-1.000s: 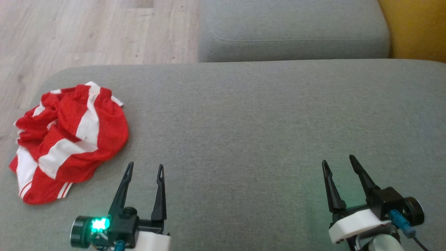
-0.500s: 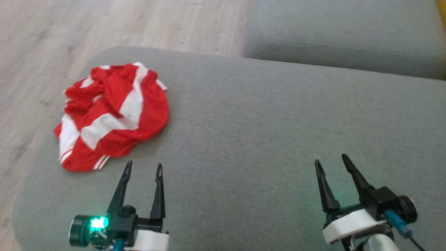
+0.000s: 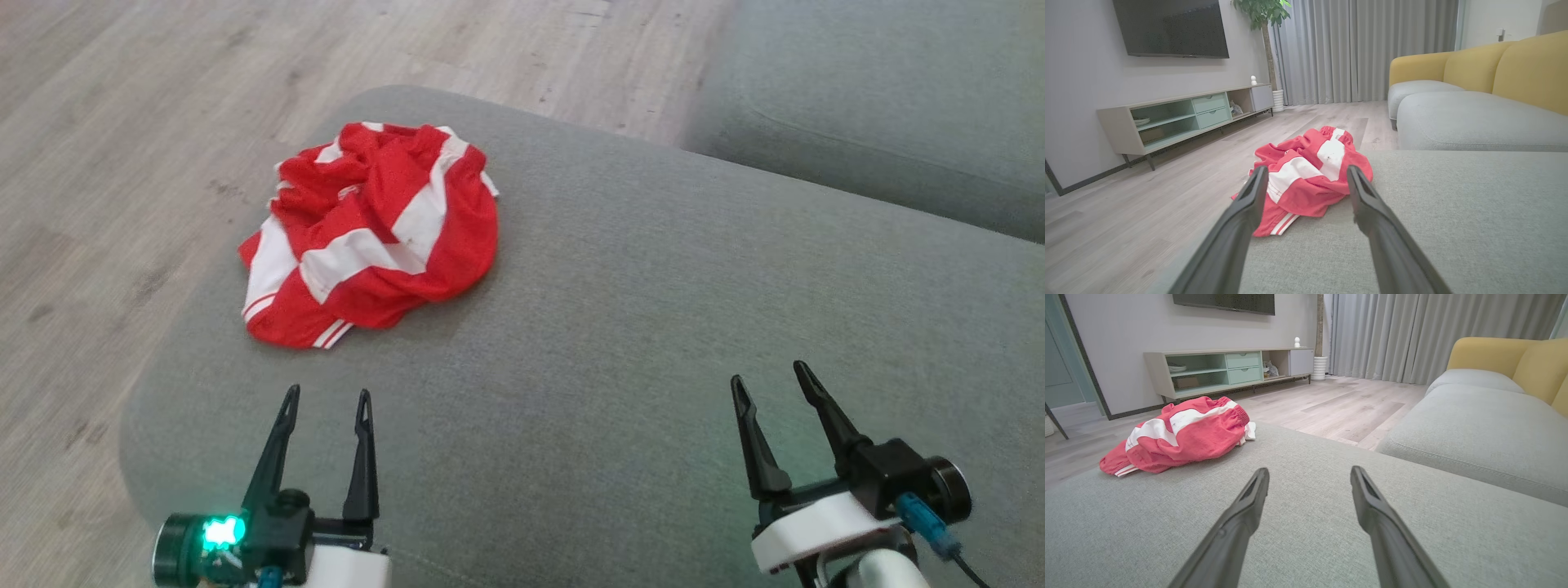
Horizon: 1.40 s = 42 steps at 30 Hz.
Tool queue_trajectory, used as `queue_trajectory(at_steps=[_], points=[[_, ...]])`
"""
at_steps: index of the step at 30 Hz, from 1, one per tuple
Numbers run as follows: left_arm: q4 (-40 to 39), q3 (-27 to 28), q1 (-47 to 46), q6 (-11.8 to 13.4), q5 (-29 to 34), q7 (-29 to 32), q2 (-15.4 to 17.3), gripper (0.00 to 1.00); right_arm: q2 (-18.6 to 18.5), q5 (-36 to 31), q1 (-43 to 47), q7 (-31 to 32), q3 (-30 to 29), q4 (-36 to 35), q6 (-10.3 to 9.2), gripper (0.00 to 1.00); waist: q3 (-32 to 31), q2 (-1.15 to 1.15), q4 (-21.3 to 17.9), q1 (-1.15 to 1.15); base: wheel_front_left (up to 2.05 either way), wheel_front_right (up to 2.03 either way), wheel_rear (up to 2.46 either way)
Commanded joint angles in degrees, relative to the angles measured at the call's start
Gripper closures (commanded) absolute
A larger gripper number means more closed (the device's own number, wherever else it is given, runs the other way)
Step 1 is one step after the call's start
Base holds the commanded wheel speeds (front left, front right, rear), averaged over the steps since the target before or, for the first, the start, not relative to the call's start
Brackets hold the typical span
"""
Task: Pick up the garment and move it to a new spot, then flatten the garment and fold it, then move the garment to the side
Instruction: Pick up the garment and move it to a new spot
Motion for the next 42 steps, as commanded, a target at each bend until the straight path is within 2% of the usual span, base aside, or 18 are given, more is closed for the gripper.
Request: queue_trajectory(at_steps=[1,8,14,17,19,22,26,27,31,36,39,42], points=[[-2.17,2.03,-1.42,0.08,0.20,-0.55,0.42,0.00,-0.58,-0.33,-1.37,-0.63,1.07,-1.80,-0.04,0.00,0.02,0.00,1.17,0.00,0.00,0.00,0.00],[-3.79,3.32,-1.49,0.52,0.25,-0.55,0.89,0.00,-0.58,-0.81,-1.28,-0.63,1.00,-1.63,-0.04,0.00,0.99,0.00,2.15,0.00,0.00,0.00,0.00],[-10.41,5.82,-6.46,2.60,0.76,-0.55,1.34,0.00,-0.58,-4.89,-3.70,-0.63,-1.04,-2.28,-0.04,0.00,7.61,0.00,1.36,0.00,0.00,0.00,0.00],[-12.37,6.87,-10.78,1.87,0.75,-0.55,2.86,0.00,-0.58,-7.65,-4.83,-0.63,-2.33,-3.09,-0.04,0.00,11.29,0.00,0.75,0.00,0.00,0.00,0.00],[-11.18,7.15,-14.77,0.07,0.70,-0.55,4.76,0.00,-0.58,-9.38,-5.60,-0.63,-3.10,-3.58,-0.04,0.00,13.47,0.00,0.38,0.00,0.00,0.00,0.00],[-6.97,7.53,-22.69,-3.20,0.67,-0.55,8.11,0.00,-0.58,-11.77,-7.06,-0.63,-3.82,-4.24,-0.04,0.00,16.69,0.00,-0.50,0.00,0.00,0.00,0.00],[3.92,7.00,-35.53,-8.40,-0.29,0.33,11.19,0.00,-1.70,-14.28,-9.26,-0.63,-4.34,-5.34,-0.04,0.00,21.48,0.00,-1.67,0.00,0.00,0.00,0.00],[9.38,6.82,-42.73,-10.49,-1.55,2.60,11.29,0.00,-3.28,-15.06,-10.53,-0.63,-4.39,-6.14,-0.04,0.00,24.62,0.00,-2.21,0.00,0.00,0.00,0.00],[20.94,5.14,-54.60,-13.51,-4.30,8.04,10.76,0.00,-6.93,-16.01,-12.31,-0.63,-4.94,-7.77,-0.04,0.00,29.52,0.00,-3.07,0.00,0.00,0.00,0.00],[34.55,1.10,-63.38,-14.92,-7.77,14.84,10.82,0.00,-9.89,-16.66,-12.95,-0.63,-6.15,-9.65,-0.04,0.00,33.05,0.00,-4.65,0.00,0.00,0.00,0.00],[40.33,-3.80,-65.44,-15.00,-13.09,19.42,9.86,0.00,-10.66,-16.54,-12.90,-0.63,-6.60,-10.42,-0.04,0.00,34.00,0.00,-5.25,0.00,0.00,0.00,0.00],[44.31,-7.85,-66.16,-15.02,-18.54,23.40,10.64,0.00,-10.61,-16.65,-12.86,-0.63,-6.36,-10.90,-0.04,0.00,34.43,0.00,-5.83,0.00,0.00,0.00,0.00]])
